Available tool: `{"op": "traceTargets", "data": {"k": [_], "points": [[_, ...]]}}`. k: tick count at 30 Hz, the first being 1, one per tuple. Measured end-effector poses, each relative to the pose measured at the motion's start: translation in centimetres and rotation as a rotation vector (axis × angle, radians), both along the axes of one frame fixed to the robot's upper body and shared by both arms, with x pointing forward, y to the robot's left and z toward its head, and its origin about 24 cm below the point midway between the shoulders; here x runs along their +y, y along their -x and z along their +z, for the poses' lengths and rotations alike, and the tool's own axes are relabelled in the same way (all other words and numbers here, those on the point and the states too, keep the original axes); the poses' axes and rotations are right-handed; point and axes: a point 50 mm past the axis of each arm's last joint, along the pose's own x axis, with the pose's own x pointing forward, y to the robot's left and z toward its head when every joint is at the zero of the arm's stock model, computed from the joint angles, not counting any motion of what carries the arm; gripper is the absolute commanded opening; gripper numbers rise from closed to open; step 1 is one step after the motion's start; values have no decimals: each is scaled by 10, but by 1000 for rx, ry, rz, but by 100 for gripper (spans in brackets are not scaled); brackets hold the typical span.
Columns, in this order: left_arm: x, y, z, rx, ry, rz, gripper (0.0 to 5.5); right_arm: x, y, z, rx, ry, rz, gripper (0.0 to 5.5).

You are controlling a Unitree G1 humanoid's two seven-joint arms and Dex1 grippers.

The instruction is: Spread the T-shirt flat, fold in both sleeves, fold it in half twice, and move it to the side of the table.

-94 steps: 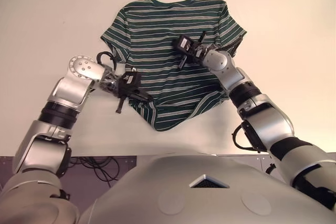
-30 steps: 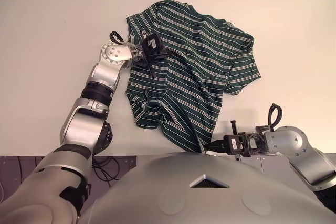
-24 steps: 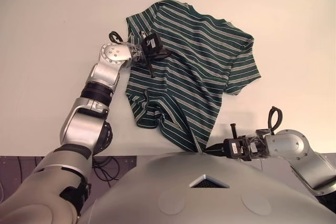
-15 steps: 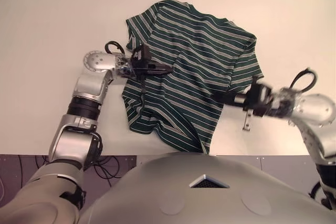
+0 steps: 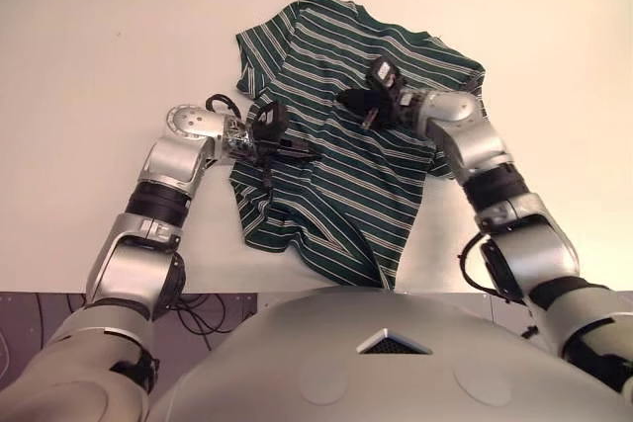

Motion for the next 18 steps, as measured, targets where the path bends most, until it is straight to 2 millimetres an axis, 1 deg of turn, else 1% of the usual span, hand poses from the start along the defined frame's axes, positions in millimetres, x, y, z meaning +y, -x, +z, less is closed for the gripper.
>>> {"op": "traceTargets", "data": {"k": [2, 4, 6, 8, 11, 13, 15, 17, 18], "points": [[0, 3, -2, 27, 8, -43, 2, 10, -8, -3, -25, 51, 22, 0], [2, 11, -5, 87, 32, -105, 2, 14, -16, -3, -77, 129, 30, 0], [10, 23, -8, 138, 50, -150, 2, 19, -23, -3, -125, 194, -4, 0], [16, 32, -9, 149, 49, -183, 2, 14, -29, -3, -153, 250, -43, 0], [21, 50, -10, 64, -6, -257, 2, 6, -35, -6, -166, 326, -107, 0], [22, 63, -7, 41, -18, -293, 2, 4, -37, -5, -179, 351, -113, 0], [21, 80, -7, 60, -9, -330, 2, 4, -37, -5, -187, 357, -115, 0], [22, 118, -8, 168, 20, -395, 2, 2, -37, -5, -192, 367, -115, 0], [22, 131, -7, 210, 40, -419, 2, 1, -38, -5, -197, 375, -113, 0]]}}
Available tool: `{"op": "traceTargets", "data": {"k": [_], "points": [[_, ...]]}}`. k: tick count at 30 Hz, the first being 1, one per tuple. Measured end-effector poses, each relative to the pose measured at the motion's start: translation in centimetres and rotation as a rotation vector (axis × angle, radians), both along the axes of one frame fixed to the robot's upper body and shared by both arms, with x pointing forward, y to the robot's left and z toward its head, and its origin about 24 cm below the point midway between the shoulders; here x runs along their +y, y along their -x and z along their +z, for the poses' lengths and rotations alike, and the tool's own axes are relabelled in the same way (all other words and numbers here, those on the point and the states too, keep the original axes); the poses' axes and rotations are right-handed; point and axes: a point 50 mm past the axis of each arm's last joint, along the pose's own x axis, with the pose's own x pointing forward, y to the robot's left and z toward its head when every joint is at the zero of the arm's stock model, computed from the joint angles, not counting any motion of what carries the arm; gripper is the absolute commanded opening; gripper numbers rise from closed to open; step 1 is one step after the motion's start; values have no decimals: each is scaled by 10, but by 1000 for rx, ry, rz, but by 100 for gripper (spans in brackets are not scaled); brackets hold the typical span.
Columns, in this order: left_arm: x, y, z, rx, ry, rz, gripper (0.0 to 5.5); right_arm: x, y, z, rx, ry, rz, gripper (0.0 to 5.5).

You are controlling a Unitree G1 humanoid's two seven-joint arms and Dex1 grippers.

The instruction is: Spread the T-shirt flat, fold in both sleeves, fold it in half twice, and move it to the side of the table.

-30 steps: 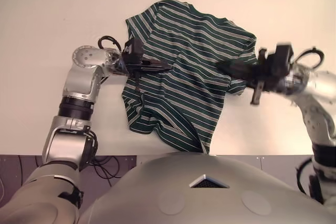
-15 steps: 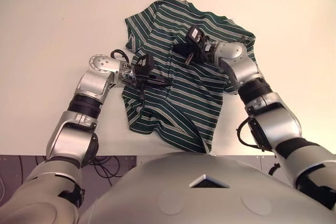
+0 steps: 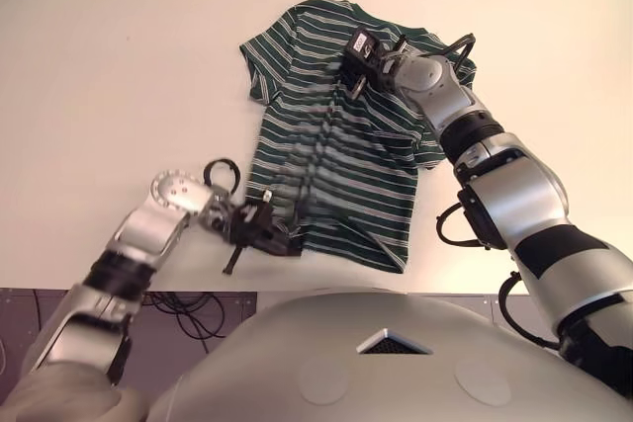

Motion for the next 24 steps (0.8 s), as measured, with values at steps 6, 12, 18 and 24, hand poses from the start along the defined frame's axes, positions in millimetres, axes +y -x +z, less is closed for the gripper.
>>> {"op": "traceTargets", "data": {"k": [6, 12, 18, 24], "points": [[10, 15, 19, 83, 66, 84, 2, -2, 3, -2, -28, -8, 36, 0], [7, -56, 63, -127, 300, 466, 2, -1, 24, -7, -98, -124, 201, 0], [2, -123, 88, -284, 299, 847, 2, -4, 49, -3, -246, -205, 291, 0], [16, -193, 91, -538, 40, 1169, 2, 9, 66, 36, -454, -283, 352, 0]]}}
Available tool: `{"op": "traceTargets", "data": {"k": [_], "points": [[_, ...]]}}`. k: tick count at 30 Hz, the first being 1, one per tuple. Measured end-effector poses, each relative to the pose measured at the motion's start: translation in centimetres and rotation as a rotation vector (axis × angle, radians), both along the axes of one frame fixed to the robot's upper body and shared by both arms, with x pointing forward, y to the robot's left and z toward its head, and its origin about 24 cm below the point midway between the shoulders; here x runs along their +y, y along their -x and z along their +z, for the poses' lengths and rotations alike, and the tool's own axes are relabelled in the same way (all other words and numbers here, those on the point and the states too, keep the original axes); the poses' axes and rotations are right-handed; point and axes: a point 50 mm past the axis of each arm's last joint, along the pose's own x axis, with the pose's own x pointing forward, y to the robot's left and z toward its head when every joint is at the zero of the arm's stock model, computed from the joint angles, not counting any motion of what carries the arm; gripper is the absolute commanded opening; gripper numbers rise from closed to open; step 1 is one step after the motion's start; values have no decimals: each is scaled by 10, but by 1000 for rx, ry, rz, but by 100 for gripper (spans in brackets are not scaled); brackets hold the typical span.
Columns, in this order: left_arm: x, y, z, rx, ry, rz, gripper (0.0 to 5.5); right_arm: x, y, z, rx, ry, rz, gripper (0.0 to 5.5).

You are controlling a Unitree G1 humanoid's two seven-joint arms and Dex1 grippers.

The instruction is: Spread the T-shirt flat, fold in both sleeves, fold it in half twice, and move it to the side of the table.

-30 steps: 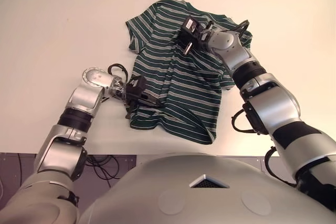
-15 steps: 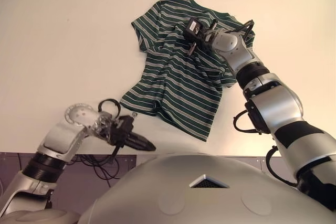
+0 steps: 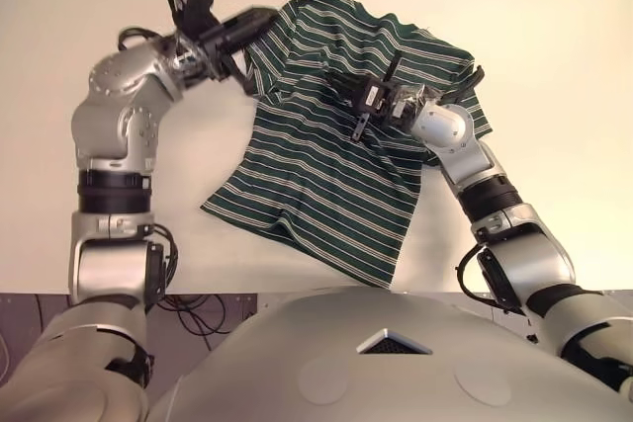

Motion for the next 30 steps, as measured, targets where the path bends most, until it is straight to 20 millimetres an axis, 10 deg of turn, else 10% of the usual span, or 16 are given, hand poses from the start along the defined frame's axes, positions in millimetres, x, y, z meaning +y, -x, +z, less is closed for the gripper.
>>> {"op": "traceTargets", "data": {"k": [10, 16, 24, 30], "points": [[-18, -37, -58, 82, -387, -12, 2, 24, 98, -31, 452, 83, 294, 0], [-21, -41, -64, 145, -535, -60, 2, 7, 102, -29, 500, 159, 281, 0], [51, -28, -59, 213, -701, -17, 2, -16, 118, -24, 523, 274, 370, 0], [67, -18, -61, 226, -610, -9, 2, -19, 122, -24, 539, 279, 390, 0]]}}
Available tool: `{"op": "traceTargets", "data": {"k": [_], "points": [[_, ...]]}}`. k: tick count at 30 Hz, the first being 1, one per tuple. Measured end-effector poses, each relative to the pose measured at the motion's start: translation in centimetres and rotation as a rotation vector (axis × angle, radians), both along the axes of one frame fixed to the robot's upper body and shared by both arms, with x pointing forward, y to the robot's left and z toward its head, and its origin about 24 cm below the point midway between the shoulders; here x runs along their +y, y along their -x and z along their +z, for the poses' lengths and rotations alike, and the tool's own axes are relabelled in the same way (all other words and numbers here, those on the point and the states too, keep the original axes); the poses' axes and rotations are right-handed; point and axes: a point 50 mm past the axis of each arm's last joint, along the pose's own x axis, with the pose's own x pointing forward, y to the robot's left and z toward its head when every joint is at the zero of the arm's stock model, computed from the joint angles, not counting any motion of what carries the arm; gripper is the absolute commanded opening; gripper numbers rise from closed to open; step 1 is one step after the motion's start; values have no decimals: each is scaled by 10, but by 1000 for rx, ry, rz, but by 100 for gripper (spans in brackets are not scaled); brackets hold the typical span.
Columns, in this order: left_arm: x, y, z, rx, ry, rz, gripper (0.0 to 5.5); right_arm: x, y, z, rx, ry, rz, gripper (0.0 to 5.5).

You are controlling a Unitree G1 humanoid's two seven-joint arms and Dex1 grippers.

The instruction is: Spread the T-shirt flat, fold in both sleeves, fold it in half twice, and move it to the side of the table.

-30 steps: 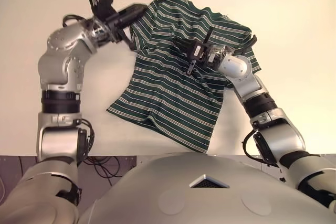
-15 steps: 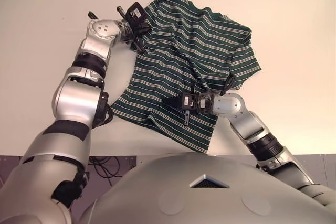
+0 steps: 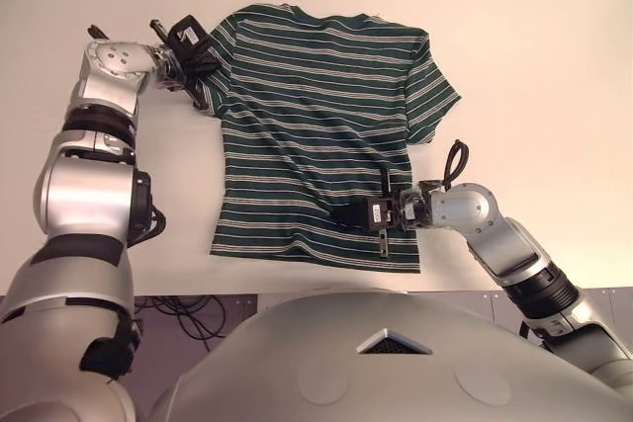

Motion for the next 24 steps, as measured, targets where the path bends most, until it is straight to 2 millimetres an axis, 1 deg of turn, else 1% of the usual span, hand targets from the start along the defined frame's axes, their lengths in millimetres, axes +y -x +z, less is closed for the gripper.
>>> {"op": "traceTargets", "data": {"k": [4, 5, 6, 7, 8, 10, 11, 12, 14, 15, 16, 17, 20, 21, 24], "points": [[0, 1, -2, -37, 65, 43, 2, 3, 3, -1, 10, -19, 7, 0], [0, 1, -1, -55, 93, 57, 22, 3, 3, -1, 3, -26, 2, 0], [0, 0, 2, -94, 160, 85, 31, 3, 2, -1, -8, -39, -18, 0], [1, -2, 8, -134, 220, 102, 48, 3, -1, 0, -17, -53, -47, 0], [3, -6, 22, -196, 328, 121, 69, 1, -10, 8, -6, -141, -154, 0], [10, -9, 48, -288, 466, 119, 94, 5, -29, 38, -10, -403, -303, 0], [14, -7, 54, -306, 502, 114, 112, 5, -34, 49, -4, -511, -351, 0], [23, 1, 55, -309, 512, 127, 122, 3, -40, 60, 3, -620, -406, 0], [38, 18, 42, -268, 511, 190, 152, -3, -46, 65, 22, -719, -493, 0], [44, 26, 35, -245, 510, 228, 170, -4, -48, 66, 23, -742, -525, 0], [50, 35, 28, -220, 512, 267, 179, -4, -50, 65, 28, -760, -556, 0], [53, 41, 25, -209, 520, 290, 191, -6, -51, 63, 34, -771, -587, 0], [58, 59, 12, -145, 521, 348, 234, -11, -58, 53, 48, -808, -699, 0], [59, 64, 8, -122, 517, 369, 234, -12, -61, 49, 56, -827, -739, 0], [56, 71, 7, -86, 531, 377, 234, -16, -64, 35, 74, -804, -797, 0]]}}
